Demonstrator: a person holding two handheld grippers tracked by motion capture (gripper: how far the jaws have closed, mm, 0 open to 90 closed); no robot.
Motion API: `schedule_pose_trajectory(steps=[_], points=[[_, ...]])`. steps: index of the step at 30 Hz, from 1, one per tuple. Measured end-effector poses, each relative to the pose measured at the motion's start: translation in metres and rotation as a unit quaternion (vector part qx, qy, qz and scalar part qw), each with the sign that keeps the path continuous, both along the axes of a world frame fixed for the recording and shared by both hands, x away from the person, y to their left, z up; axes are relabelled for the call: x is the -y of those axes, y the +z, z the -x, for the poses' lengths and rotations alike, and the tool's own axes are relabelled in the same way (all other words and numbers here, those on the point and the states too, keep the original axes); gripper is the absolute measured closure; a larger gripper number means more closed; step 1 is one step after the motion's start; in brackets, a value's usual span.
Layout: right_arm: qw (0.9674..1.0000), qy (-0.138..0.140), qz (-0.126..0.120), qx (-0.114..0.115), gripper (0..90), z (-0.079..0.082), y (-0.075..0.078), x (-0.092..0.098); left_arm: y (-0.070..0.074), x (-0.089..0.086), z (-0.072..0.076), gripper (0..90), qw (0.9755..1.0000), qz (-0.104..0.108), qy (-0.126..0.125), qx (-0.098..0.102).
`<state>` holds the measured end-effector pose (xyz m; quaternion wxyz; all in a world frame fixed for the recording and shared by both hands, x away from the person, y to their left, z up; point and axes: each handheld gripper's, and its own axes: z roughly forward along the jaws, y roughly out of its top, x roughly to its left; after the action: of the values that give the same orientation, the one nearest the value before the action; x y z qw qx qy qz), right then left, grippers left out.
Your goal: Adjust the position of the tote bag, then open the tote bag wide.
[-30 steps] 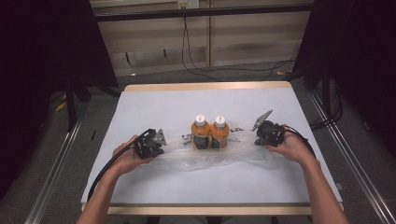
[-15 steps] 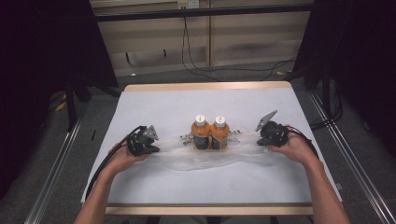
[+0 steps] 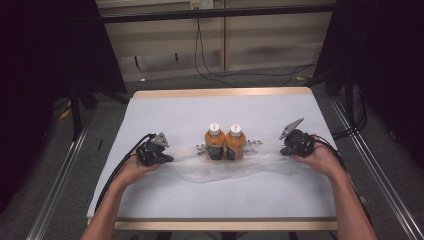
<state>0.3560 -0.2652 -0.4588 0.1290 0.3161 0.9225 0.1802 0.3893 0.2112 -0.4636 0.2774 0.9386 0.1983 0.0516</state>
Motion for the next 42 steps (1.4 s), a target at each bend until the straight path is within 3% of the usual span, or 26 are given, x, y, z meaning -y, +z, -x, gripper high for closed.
schedule_pose_trajectory(steps=[1,8,14,18,21,25,35,37,40,42], points=[[1.0,0.001,0.002,0.007,90.0,0.0,0.0,0.001,-0.001,0.0,0.0,90.0,0.9999,0.01,0.004,-0.007],[0.9998,-0.013,-0.005,0.012,90.0,0.0,-0.001,0.001,-0.002,-0.004,-0.001,90.0,0.9996,0.024,0.007,-0.016],[0.9986,-0.013,-0.05,0.012,90.0,0.0,0.004,0.002,-0.003,-0.011,0.0,90.0,0.9991,0.037,0.01,-0.019],[0.9976,-0.014,-0.067,0.014,90.0,0.002,0.006,0.004,-0.002,-0.011,0.001,90.0,0.9983,0.054,0.011,-0.021],[0.9964,-0.009,-0.082,0.019,90.0,0.004,0.008,0.005,0.002,-0.012,0.003,90.0,0.9969,0.076,0.01,-0.021],[0.9952,0.002,-0.091,0.036,90.0,0.006,0.015,0.002,0.011,-0.009,0.003,90.0,0.99,0.137,0.011,-0.03],[0.9849,0.023,-0.159,0.066,90.0,0.012,0.037,-0.005,0.026,0.001,0.013,90.0,0.9871,0.159,0.01,-0.015],[0.9843,0.023,-0.159,0.072,90.0,0.012,0.039,-0.009,0.029,0.006,0.015,90.0,0.9881,0.153,0.003,-0.013],[0.9808,0.027,-0.179,0.071,90.0,0.012,0.042,-0.014,0.032,0.012,0.019,90.0,0.9856,0.169,-0.004,-0.013],[0.9788,0.026,-0.191,0.069,90.0,0.011,0.043,-0.017,0.033,0.017,0.022,90.0,0.9859,0.167,-0.009,-0.009]])
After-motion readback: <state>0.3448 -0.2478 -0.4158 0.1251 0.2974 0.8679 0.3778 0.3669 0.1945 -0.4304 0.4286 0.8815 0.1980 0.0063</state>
